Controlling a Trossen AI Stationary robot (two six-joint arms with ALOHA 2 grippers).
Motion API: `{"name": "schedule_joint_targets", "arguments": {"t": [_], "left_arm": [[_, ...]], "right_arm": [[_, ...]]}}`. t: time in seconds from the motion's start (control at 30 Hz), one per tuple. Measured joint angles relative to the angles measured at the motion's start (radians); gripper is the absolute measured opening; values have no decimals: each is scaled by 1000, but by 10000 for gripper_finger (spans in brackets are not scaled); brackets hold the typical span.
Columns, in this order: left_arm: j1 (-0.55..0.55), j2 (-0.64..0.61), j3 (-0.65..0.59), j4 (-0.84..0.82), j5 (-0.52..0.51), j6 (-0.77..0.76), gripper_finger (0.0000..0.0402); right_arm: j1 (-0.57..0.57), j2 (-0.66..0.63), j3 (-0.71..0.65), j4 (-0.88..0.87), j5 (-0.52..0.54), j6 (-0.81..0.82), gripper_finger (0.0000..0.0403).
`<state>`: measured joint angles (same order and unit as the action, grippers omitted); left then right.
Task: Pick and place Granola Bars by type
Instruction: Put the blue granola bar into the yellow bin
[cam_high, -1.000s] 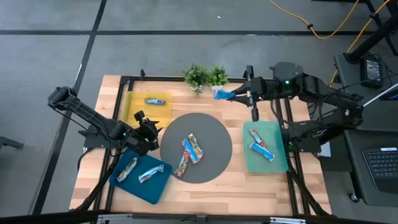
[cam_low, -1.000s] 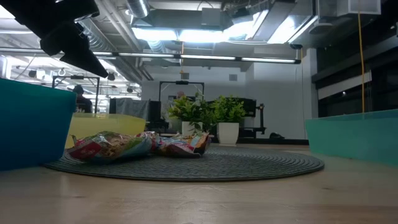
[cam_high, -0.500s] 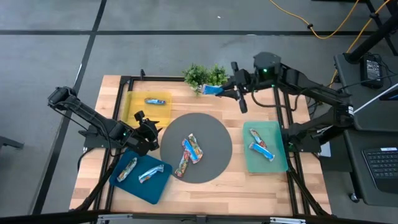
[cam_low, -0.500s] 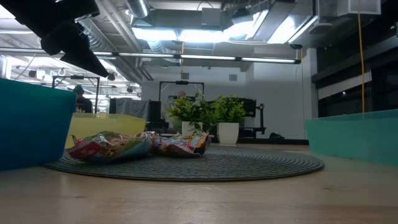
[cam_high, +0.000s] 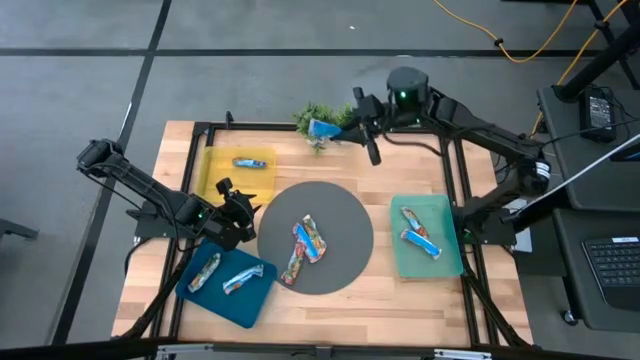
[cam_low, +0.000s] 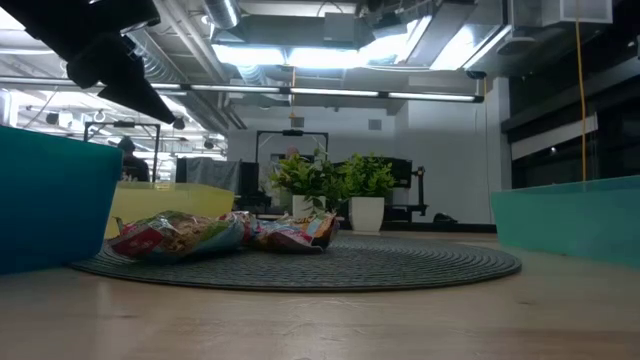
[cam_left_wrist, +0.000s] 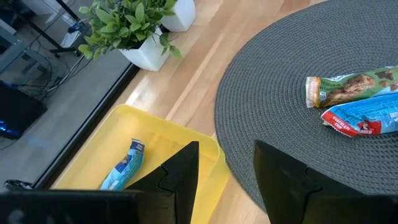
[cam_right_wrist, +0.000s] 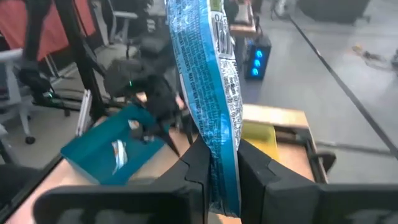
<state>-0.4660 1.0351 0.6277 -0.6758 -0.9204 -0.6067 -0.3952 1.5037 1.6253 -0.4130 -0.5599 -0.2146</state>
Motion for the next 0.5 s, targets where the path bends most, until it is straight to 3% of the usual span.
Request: {"name": "schedule_joint_targets", "arguments": {"t": [0.5], "left_arm": [[0, 0, 0, 22, 23, 1, 143]], "right_arm": [[-86, 465, 482, -107, -177, -26, 52]]}}
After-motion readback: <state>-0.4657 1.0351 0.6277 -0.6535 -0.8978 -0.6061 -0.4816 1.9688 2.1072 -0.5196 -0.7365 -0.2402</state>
